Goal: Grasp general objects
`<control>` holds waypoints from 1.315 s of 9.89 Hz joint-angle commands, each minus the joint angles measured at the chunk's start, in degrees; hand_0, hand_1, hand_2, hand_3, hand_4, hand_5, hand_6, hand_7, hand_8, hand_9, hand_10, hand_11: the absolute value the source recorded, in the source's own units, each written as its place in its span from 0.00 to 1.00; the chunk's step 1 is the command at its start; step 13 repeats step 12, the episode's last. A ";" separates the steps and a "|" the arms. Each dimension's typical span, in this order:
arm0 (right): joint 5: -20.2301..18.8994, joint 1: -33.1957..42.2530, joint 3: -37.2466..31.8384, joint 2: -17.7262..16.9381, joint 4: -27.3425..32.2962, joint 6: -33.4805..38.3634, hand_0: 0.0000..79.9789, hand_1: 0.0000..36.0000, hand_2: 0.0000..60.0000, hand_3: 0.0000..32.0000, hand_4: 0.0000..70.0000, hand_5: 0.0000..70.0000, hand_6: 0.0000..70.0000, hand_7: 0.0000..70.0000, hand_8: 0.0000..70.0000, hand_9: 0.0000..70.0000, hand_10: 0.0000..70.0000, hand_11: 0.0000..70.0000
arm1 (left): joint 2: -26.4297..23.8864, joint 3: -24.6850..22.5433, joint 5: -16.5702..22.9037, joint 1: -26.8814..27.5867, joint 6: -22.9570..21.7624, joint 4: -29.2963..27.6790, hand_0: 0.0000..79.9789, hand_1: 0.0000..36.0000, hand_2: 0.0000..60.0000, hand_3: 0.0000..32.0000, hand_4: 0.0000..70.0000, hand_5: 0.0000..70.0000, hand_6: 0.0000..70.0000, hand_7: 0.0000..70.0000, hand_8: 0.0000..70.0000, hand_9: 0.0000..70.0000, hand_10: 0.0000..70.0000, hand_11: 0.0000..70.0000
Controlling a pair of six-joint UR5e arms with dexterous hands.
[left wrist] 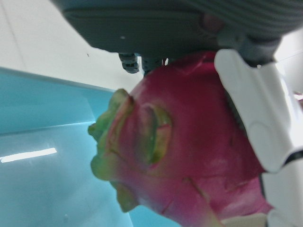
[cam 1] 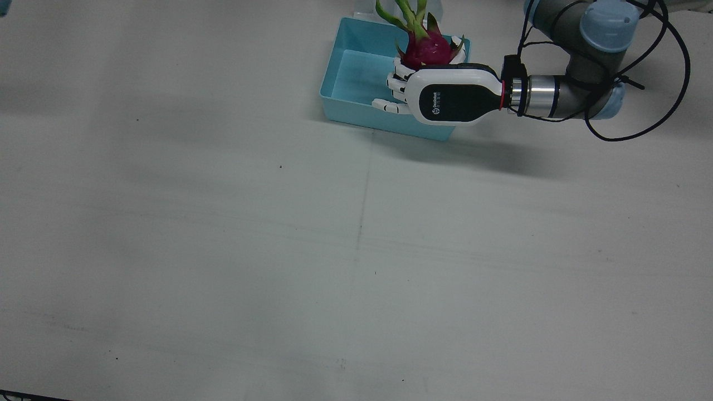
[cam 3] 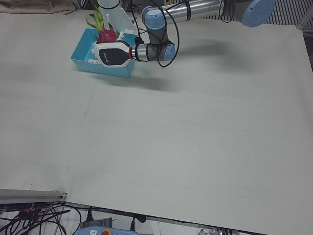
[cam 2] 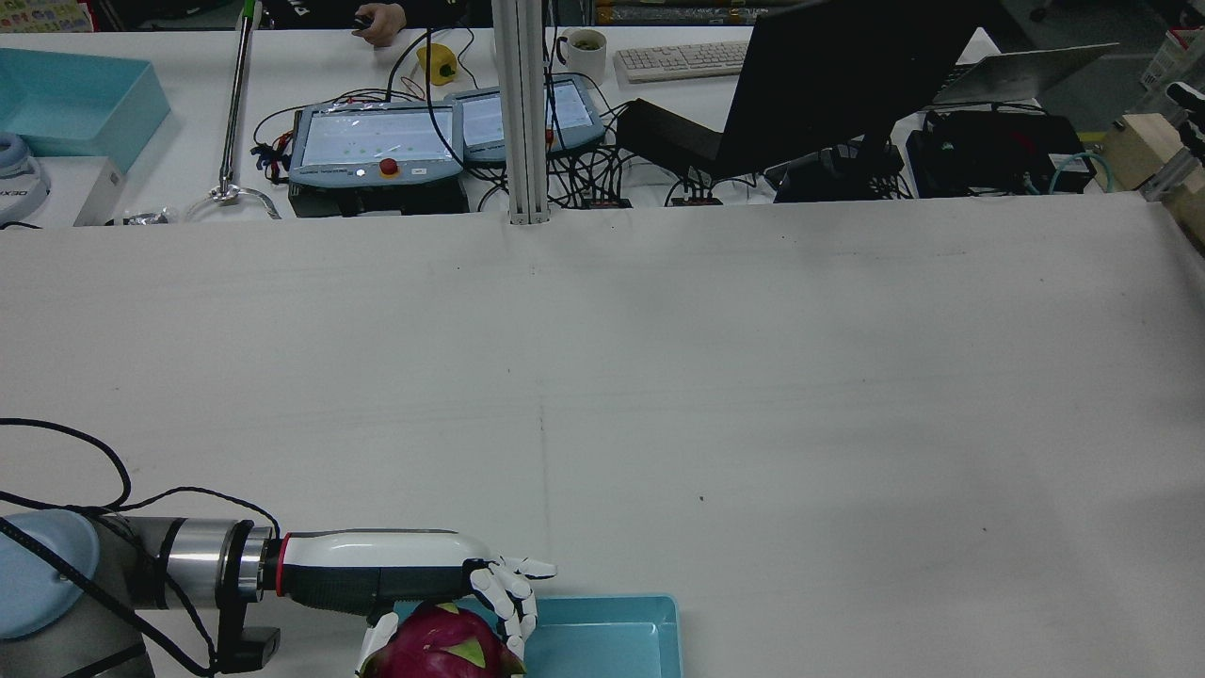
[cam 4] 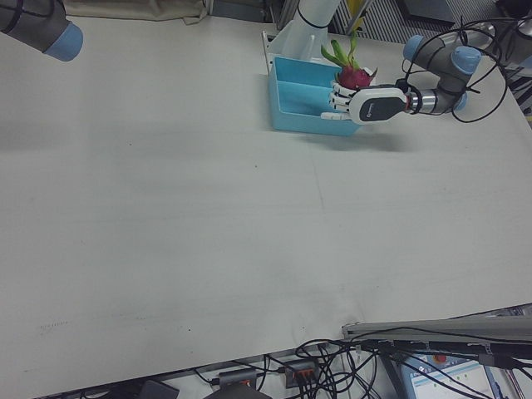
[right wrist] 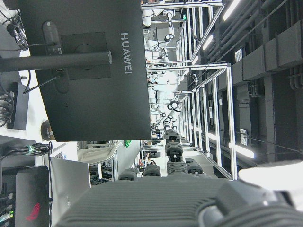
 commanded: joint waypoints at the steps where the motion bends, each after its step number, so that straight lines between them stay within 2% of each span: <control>1: 0.00 0.00 0.03 0.00 -0.03 0.00 0.00 0.00 0.00 0.00 0.00 0.00 0.00 0.00 0.00 0.00 0.00 0.00 | 1.75 -0.05 0.49 -1.01 -0.22 -1.67 0.67 0.58 0.19 0.00 0.37 0.15 0.11 0.25 0.01 0.03 0.00 0.00; 7: 0.00 0.00 0.03 0.00 -0.03 0.00 0.00 0.00 0.00 0.00 0.00 0.00 0.00 0.00 0.00 0.00 0.00 0.00 | 2.89 -1.98 2.42 -2.86 -0.75 -1.41 0.67 0.56 0.16 0.00 0.36 0.16 0.11 0.29 0.01 0.04 0.00 0.00; 9: 0.00 0.00 0.03 0.00 -0.03 0.00 0.00 0.00 0.00 0.00 0.00 0.00 0.00 0.00 0.00 0.00 0.00 0.00 | 2.89 -2.16 2.43 -6.89 -0.93 -1.06 0.67 0.57 0.15 0.00 0.36 0.16 0.11 0.30 0.01 0.04 0.00 0.00; 11: 0.00 0.00 0.03 0.00 0.06 0.00 0.00 0.00 0.00 0.00 0.00 0.00 0.00 0.00 0.00 0.00 0.00 0.00 | 2.81 -1.20 2.43 -14.33 -1.02 -1.14 0.67 0.53 0.12 0.00 0.38 0.17 0.16 0.42 0.02 0.06 0.00 0.00; 12: 0.00 0.00 0.03 0.00 -0.02 0.00 0.00 0.00 0.00 0.00 0.00 0.00 0.00 0.00 0.00 0.00 0.00 0.00 | 2.81 -0.58 1.99 -17.95 -1.28 -1.23 0.66 0.50 0.10 0.00 0.37 0.16 0.17 0.44 0.02 0.07 0.00 0.00; 13: 0.00 0.00 0.03 0.00 -0.02 0.00 0.00 0.00 0.00 0.00 0.00 0.00 0.00 0.00 0.00 0.00 0.00 0.00 | 2.81 -0.58 1.99 -17.95 -1.28 -1.23 0.66 0.50 0.10 0.00 0.37 0.16 0.17 0.44 0.02 0.07 0.00 0.00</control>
